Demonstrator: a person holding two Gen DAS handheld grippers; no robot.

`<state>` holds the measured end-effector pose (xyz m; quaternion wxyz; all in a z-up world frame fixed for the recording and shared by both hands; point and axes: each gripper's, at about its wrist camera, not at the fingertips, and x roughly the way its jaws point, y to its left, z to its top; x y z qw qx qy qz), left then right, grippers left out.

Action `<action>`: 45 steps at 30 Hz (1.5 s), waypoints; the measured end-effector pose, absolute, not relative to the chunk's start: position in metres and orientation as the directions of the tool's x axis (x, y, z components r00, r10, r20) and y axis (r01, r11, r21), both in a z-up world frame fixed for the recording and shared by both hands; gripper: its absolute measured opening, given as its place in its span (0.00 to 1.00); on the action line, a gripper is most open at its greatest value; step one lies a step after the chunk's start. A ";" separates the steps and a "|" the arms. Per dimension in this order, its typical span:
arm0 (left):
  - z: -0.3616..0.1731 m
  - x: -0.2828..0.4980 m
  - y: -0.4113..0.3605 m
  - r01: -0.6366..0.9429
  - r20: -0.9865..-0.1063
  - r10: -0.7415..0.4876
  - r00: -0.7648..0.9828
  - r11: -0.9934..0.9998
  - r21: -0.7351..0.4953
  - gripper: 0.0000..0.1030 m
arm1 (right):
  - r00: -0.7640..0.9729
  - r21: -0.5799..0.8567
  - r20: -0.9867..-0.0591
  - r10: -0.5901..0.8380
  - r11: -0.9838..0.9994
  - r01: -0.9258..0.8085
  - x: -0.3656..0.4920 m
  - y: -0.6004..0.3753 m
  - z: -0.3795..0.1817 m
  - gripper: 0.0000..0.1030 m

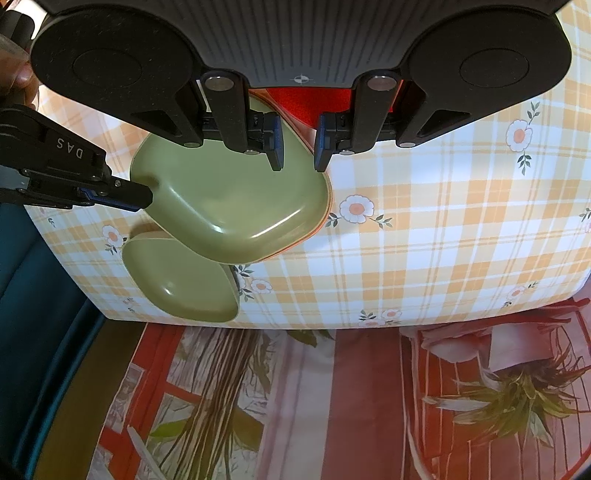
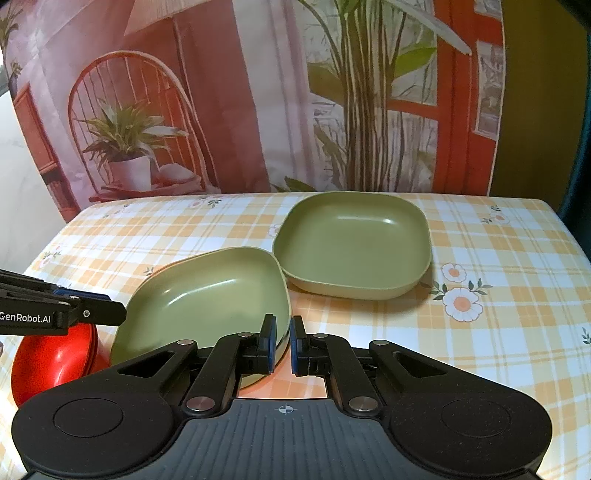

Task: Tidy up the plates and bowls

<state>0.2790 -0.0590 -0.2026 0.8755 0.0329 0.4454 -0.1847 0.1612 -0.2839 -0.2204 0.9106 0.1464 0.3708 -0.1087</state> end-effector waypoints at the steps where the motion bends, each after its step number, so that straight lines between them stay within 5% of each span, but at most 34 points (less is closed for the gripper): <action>1: -0.203 0.279 -0.059 0.351 -0.792 -0.294 0.536 0.930 -0.107 0.18 | 0.701 0.180 -0.707 -0.095 0.934 0.308 0.161 -0.283 -0.222 0.07; 45: -0.180 0.279 -0.080 0.385 -0.749 -0.342 0.567 0.914 -0.125 0.18 | 0.711 0.114 -0.676 -0.191 0.927 0.357 0.150 -0.330 -0.202 0.12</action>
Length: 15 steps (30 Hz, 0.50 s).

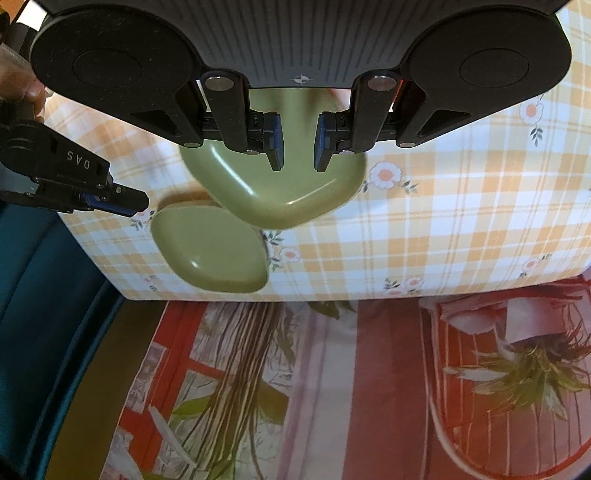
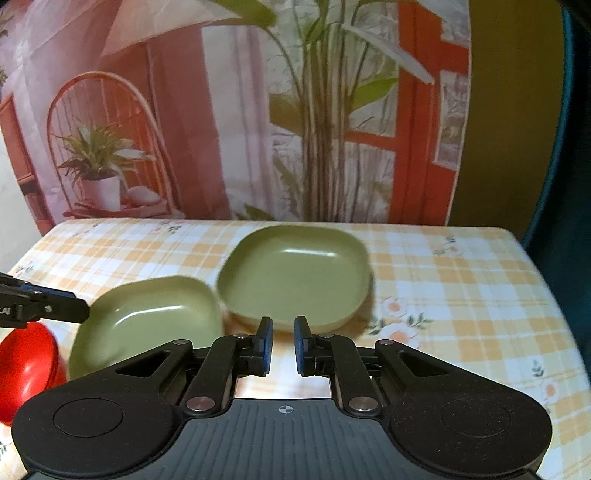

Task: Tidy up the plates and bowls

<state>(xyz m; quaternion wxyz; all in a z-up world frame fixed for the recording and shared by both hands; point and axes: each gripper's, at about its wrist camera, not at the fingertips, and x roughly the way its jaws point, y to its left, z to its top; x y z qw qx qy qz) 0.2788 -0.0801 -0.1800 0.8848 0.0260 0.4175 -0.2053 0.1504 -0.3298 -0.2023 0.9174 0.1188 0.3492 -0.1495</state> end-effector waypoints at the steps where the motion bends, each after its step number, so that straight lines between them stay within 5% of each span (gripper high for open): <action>1: -0.179 0.280 -0.082 0.388 -0.748 -0.344 0.567 0.913 -0.126 0.18 | 0.710 0.111 -0.676 -0.197 0.926 0.362 0.151 -0.334 -0.202 0.12; 15: -0.170 0.303 -0.114 0.428 -0.725 -0.374 0.579 0.896 -0.120 0.18 | 0.695 0.109 -0.682 -0.227 0.908 0.404 0.155 -0.377 -0.209 0.15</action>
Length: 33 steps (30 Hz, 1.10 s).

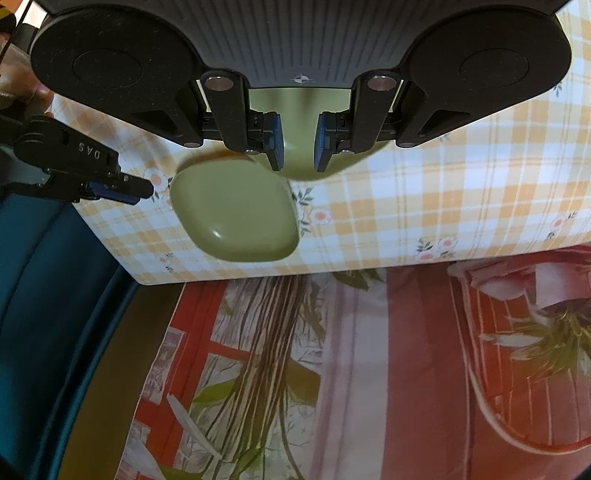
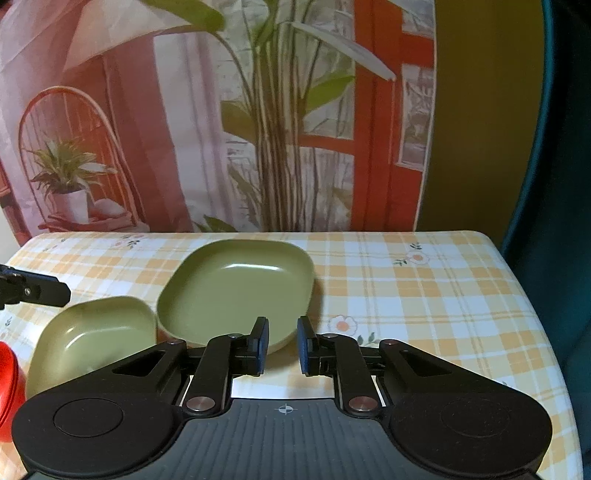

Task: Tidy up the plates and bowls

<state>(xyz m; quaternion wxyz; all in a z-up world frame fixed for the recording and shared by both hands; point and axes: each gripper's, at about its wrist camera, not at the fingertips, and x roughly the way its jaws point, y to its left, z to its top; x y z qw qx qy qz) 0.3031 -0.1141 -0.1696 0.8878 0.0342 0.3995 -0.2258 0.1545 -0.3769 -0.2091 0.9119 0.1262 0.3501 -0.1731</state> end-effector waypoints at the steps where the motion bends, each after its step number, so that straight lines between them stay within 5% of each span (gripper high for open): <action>1: -0.170 0.305 -0.116 0.429 -0.723 -0.375 0.579 0.895 -0.121 0.18 | 0.694 0.110 -0.684 -0.228 0.907 0.406 0.155 -0.379 -0.211 0.16; 14: -0.188 0.325 -0.130 0.408 -0.736 -0.389 0.554 0.897 -0.167 0.18 | 0.690 0.152 -0.690 -0.218 0.889 0.432 0.153 -0.402 -0.227 0.16; 26: -0.199 0.334 -0.136 0.392 -0.730 -0.390 0.561 0.902 -0.181 0.18 | 0.701 0.212 -0.689 -0.186 0.873 0.440 0.175 -0.402 -0.241 0.28; 33: -0.199 0.332 -0.136 0.388 -0.723 -0.390 0.570 0.904 -0.181 0.18 | 0.681 0.215 -0.711 -0.174 0.869 0.446 0.184 -0.397 -0.254 0.24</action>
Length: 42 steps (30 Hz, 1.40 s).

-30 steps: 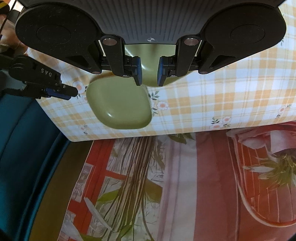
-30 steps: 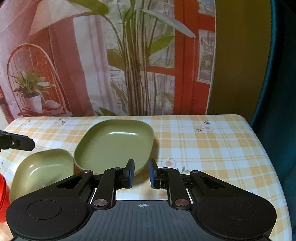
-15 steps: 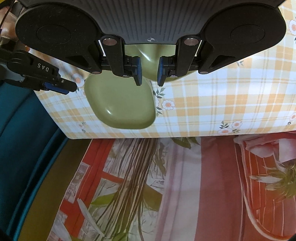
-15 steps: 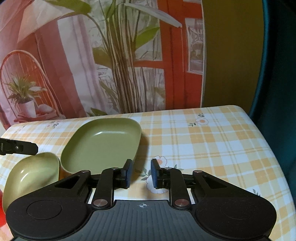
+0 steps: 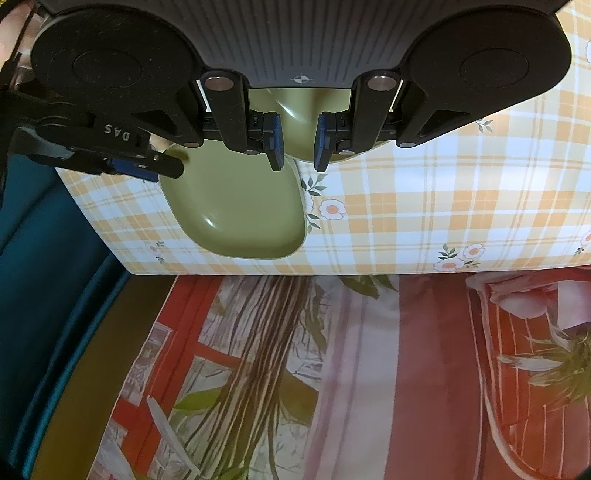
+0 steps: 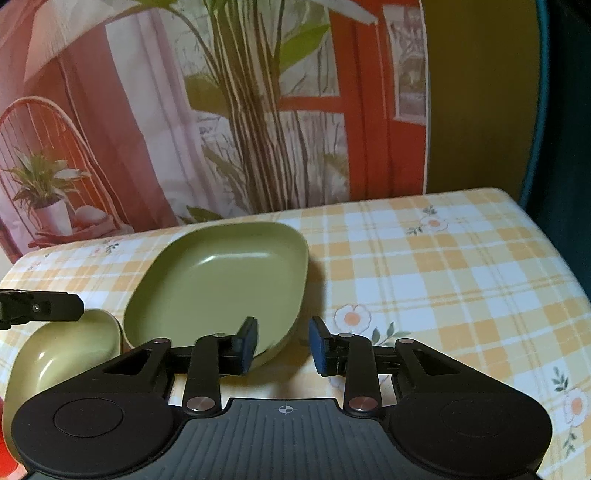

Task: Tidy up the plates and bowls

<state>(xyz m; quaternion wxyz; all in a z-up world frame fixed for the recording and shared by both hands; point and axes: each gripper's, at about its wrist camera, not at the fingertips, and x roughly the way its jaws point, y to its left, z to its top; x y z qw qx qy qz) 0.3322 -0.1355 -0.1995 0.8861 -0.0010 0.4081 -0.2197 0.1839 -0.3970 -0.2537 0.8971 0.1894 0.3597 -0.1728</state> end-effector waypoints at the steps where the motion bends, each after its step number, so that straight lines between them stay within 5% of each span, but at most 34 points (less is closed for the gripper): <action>1: -0.199 0.331 -0.136 0.390 -0.722 -0.392 0.570 0.903 -0.182 0.18 | 0.683 0.211 -0.709 -0.176 0.871 0.444 0.183 -0.396 -0.254 0.20; 12: -0.206 0.326 -0.165 0.406 -0.731 -0.406 0.548 0.893 -0.192 0.18 | 0.666 0.188 -0.721 -0.191 0.871 0.453 0.166 -0.409 -0.256 0.08; 42: -0.179 0.287 -0.176 0.471 -0.716 -0.409 0.565 0.873 -0.127 0.17 | 0.714 0.221 -0.670 -0.201 0.865 0.451 0.135 -0.396 -0.215 0.08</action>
